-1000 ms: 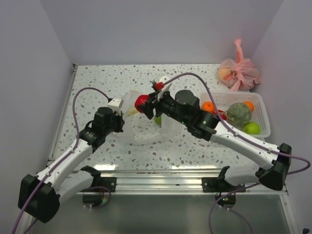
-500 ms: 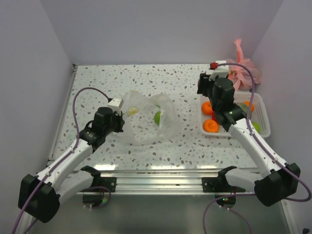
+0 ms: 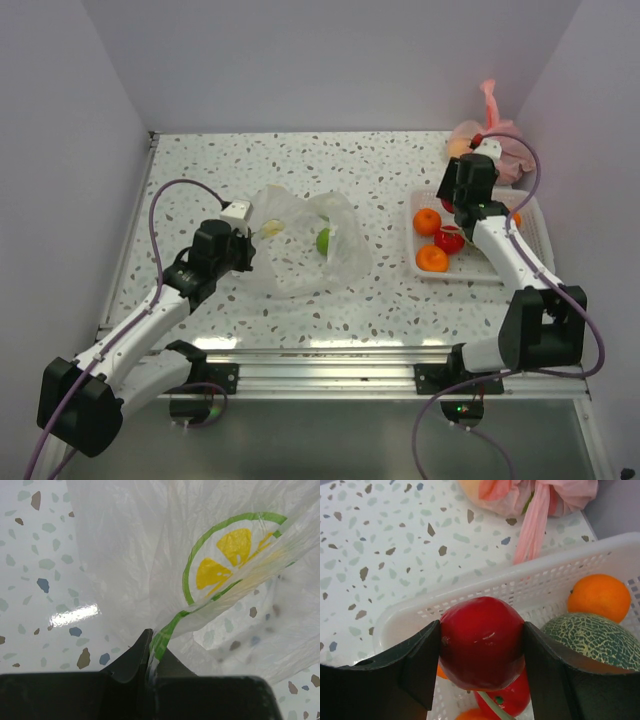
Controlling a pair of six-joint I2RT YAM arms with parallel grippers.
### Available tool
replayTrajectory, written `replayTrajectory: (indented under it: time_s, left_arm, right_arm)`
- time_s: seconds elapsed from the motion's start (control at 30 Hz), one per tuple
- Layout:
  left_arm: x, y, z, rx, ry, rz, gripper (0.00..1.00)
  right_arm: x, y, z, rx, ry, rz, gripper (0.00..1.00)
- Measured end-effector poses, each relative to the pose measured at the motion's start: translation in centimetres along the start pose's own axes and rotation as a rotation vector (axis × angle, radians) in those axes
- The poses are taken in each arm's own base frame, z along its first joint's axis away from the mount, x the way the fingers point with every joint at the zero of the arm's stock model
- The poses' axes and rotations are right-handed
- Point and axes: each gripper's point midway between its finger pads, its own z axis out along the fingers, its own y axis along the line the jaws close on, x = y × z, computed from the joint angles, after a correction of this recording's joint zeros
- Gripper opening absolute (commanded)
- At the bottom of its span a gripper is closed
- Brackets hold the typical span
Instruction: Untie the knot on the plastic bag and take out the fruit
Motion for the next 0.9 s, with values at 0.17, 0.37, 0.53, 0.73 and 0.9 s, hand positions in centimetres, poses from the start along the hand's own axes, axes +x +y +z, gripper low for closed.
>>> replayTrajectory:
  time_s: [0.17,0.37,0.53,0.73,0.9]
  left_arm:
    - [0.0,0.0,0.0,0.0,0.0,0.0,0.0]
    - [0.0,0.0,0.0,0.0,0.0,0.0,0.0]
    - [0.0,0.0,0.0,0.0,0.0,0.0,0.0]
    - [0.0,0.0,0.0,0.0,0.0,0.0,0.0]
    - [0.0,0.0,0.0,0.0,0.002,0.0,0.0]
  right_arm:
    - [1.6,-1.0,-0.4,0.043,0.066,-0.006,0.91]
    - [1.1,-1.6,-2.2,0.046,0.072,-0.016,0.99]
    - [-0.8,0.5,-4.5,-0.061,0.04,-0.048,0.98]
    - [-2.9,9.1,-10.2,-0.349,-0.041,-0.181,0.98]
    - [-3.2,16.1,-16.8,-0.62,-0.11,-0.287,0.97]
